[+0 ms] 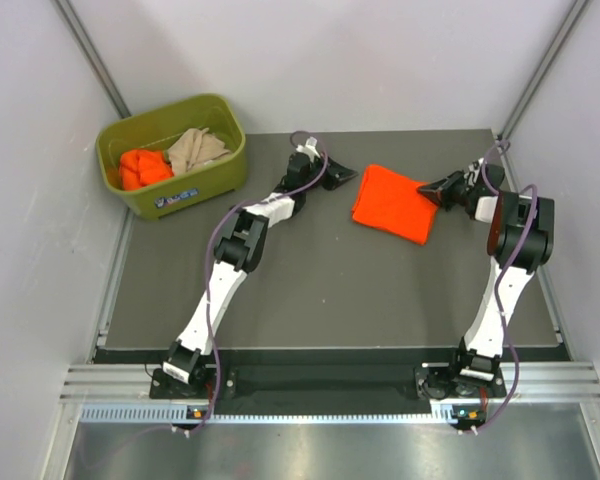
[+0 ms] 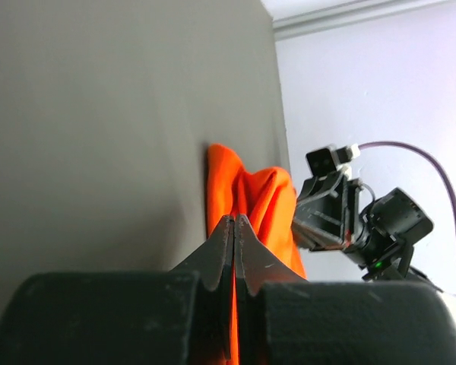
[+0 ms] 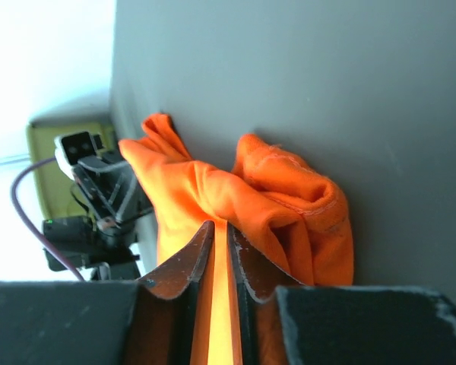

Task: Fold and stack the t-shirts
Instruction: Fold the tshirt

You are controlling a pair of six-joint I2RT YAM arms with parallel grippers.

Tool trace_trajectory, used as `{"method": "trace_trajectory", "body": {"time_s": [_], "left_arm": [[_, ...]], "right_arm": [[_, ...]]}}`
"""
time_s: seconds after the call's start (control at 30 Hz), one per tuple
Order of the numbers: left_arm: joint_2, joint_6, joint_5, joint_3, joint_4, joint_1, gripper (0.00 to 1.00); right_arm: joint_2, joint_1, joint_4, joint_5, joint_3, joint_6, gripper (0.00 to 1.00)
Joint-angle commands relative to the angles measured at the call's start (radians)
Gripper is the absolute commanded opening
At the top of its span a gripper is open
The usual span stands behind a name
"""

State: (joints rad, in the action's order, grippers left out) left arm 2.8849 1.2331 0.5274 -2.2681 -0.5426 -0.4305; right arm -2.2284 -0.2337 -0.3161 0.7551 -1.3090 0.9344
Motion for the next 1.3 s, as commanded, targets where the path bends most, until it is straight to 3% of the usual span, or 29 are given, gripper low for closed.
{"method": "trace_trajectory", "body": {"time_s": [0.0,0.23,0.4,0.5,0.63,0.9,1.1,1.27], "left_arm": [[-0.13,-0.061,0.028,0.022,0.038,-0.008,0.0],[-0.236,-0.137,-0.004,0.064,0.069,-0.051,0.0],[-0.159,-0.038,-0.038,0.038,-0.064,-0.108,0.0],[-0.046,0.012,-0.078,-0.059,-0.103,-0.135,0.0],[0.039,0.088,-0.179,-0.106,-0.148,-0.151,0.0],[0.065,0.075,-0.346,-0.105,-0.047,-0.148,0.0],[0.044,0.057,-0.293,-0.093,-0.003,-0.128,0.0],[-0.062,-0.01,-0.15,0.005,0.023,-0.122,0.0]], "right_arm": [[0.021,0.0,-0.109,0.01,-0.022,0.063,0.13],[0.113,0.017,-0.109,0.009,-0.009,0.093,0.15],[0.085,0.02,-0.184,0.01,0.01,0.141,0.13],[0.056,0.017,-0.196,-0.003,0.013,0.142,0.12],[0.026,0.013,-0.222,-0.013,0.017,0.152,0.1],[-0.046,-0.026,-0.245,-0.056,0.054,0.147,0.09],[-0.076,-0.058,-0.206,-0.06,0.013,0.132,0.11],[-0.054,-0.059,-0.115,-0.014,-0.081,0.093,0.14]]}}
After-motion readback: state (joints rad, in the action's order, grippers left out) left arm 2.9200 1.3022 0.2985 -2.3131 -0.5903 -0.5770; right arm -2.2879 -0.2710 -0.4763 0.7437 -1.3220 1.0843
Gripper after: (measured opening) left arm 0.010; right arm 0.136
